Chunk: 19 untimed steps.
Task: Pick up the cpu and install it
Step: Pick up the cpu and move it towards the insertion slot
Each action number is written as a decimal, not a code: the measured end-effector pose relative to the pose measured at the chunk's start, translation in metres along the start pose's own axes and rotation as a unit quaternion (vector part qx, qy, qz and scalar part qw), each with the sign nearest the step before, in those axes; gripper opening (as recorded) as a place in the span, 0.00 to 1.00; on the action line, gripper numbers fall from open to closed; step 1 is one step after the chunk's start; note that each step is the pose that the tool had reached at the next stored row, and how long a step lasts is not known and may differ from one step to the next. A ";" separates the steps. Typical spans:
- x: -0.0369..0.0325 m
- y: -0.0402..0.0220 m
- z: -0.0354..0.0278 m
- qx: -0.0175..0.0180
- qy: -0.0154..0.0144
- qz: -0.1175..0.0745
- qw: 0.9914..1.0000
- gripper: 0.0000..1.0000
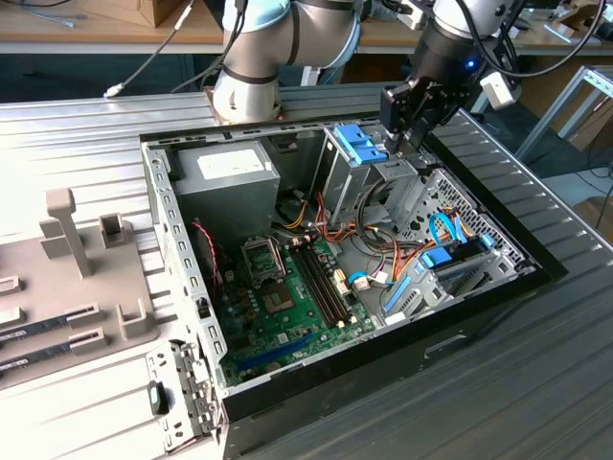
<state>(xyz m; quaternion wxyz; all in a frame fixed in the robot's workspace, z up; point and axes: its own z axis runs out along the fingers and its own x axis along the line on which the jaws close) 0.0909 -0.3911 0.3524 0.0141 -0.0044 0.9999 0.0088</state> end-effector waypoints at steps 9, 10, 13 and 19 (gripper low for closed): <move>-0.0150 -0.0002 0.0048 0.000 0.000 0.000 1.000 0.47; -0.0166 -0.0002 0.0053 0.000 0.000 0.000 1.000 0.47; -0.0213 -0.0003 0.0069 0.000 0.000 0.000 1.000 0.47; -0.0301 -0.0005 0.0097 0.000 0.000 0.000 1.000 0.47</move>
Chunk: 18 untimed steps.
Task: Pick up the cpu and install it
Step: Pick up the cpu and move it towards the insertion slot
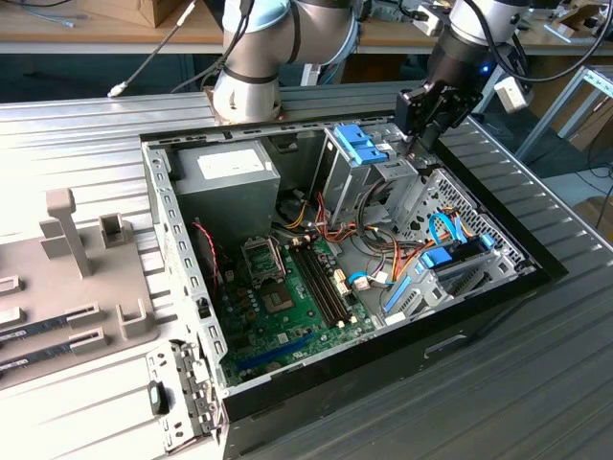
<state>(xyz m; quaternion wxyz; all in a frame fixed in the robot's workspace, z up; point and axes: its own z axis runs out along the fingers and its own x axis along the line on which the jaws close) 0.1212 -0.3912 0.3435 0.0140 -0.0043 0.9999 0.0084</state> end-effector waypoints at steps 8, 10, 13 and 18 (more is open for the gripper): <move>-0.0016 -0.0001 -0.0019 -0.002 -0.001 0.000 1.000 0.47; 0.0005 -0.0004 -0.0057 -0.004 -0.001 0.000 1.000 0.47; 0.0022 -0.0003 -0.0067 -0.006 -0.001 0.002 1.000 0.47; 0.0082 -0.0014 -0.0071 -0.007 -0.001 0.002 1.000 0.47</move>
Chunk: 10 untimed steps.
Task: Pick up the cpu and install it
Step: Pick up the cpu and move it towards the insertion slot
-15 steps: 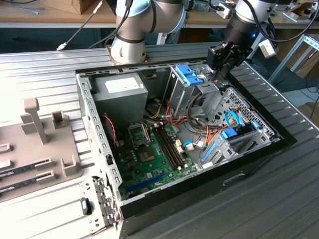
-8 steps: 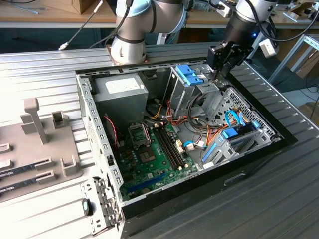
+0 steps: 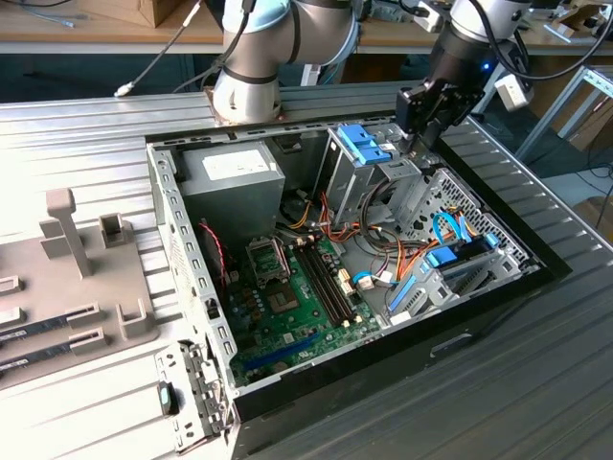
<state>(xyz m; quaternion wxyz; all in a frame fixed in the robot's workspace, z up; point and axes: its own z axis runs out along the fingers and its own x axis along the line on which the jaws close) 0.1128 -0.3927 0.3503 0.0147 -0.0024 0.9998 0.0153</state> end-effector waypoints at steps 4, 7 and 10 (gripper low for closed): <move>0.0096 -0.0027 -0.0004 0.000 0.000 0.000 1.000 0.47; 0.0151 -0.0045 -0.0006 0.000 0.000 0.000 1.000 0.47; 0.0178 -0.0054 -0.0009 0.000 0.000 0.000 1.000 0.47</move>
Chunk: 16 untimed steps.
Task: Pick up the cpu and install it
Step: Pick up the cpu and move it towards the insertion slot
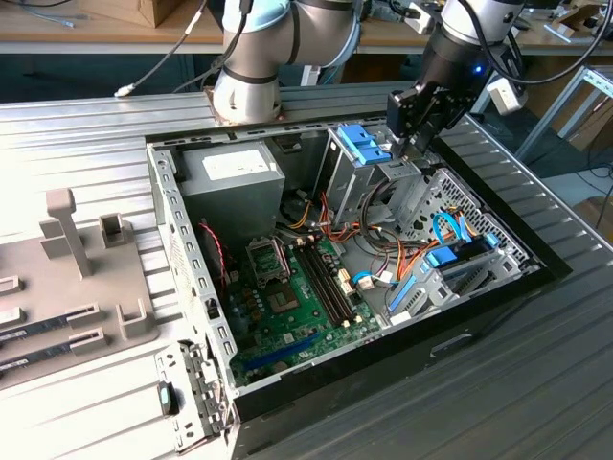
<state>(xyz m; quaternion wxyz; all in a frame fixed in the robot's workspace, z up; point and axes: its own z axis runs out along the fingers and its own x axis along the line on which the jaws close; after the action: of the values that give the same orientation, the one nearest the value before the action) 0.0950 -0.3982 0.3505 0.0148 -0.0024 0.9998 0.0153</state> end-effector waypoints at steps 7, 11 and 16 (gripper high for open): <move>0.0079 -0.0012 -0.0030 0.000 -0.001 0.000 1.000 0.47; 0.0113 -0.0019 -0.0033 0.000 -0.001 0.000 1.000 0.47; 0.0131 -0.0022 -0.0033 0.000 -0.001 0.000 1.000 0.47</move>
<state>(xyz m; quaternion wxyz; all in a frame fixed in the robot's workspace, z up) 0.0819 -0.4005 0.3534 0.0161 -0.0024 0.9997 0.0153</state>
